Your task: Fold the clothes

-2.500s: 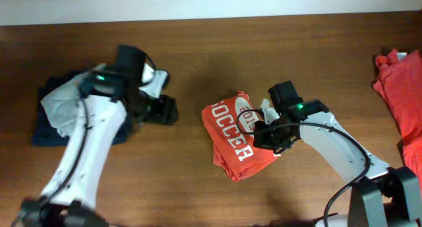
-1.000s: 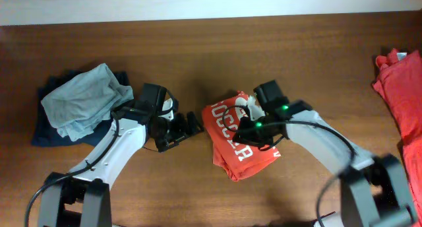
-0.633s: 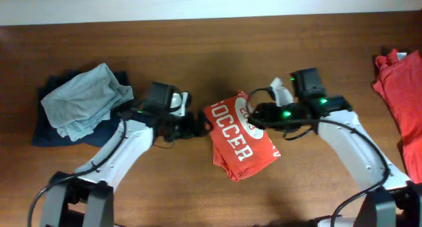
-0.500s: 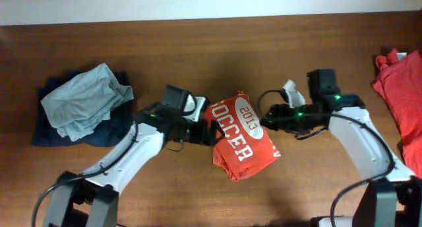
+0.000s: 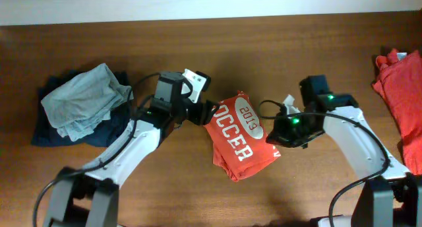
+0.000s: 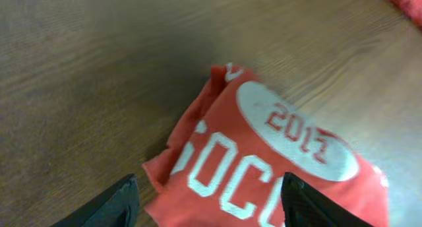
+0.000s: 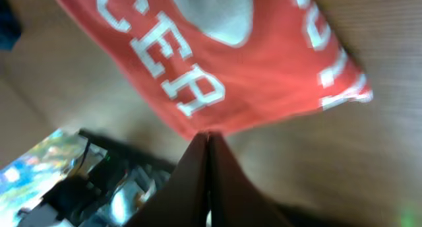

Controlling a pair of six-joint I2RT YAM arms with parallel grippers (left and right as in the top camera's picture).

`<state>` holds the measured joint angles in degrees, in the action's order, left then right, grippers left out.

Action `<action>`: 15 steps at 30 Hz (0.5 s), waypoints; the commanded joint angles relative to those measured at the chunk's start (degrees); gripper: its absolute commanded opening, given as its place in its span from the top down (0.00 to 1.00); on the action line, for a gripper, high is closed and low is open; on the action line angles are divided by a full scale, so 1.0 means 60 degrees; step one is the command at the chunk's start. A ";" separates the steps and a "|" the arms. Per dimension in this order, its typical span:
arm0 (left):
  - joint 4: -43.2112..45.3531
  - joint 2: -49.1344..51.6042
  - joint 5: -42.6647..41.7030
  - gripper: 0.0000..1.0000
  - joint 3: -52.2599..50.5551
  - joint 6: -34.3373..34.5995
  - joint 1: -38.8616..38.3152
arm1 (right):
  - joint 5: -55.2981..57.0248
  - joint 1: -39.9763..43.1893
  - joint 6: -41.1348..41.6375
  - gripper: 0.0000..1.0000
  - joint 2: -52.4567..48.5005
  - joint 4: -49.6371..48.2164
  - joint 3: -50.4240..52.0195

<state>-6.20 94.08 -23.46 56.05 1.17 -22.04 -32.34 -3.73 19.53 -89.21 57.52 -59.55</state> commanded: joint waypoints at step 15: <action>0.0244 0.1632 -0.1202 0.45 0.0149 -0.0382 0.0004 | 0.2881 -0.1814 0.2477 0.96 -0.1271 -0.0568 0.0084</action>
<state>-3.40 102.76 -25.30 56.05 -0.27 -22.04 -17.10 -14.35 33.36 -92.95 54.35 -59.46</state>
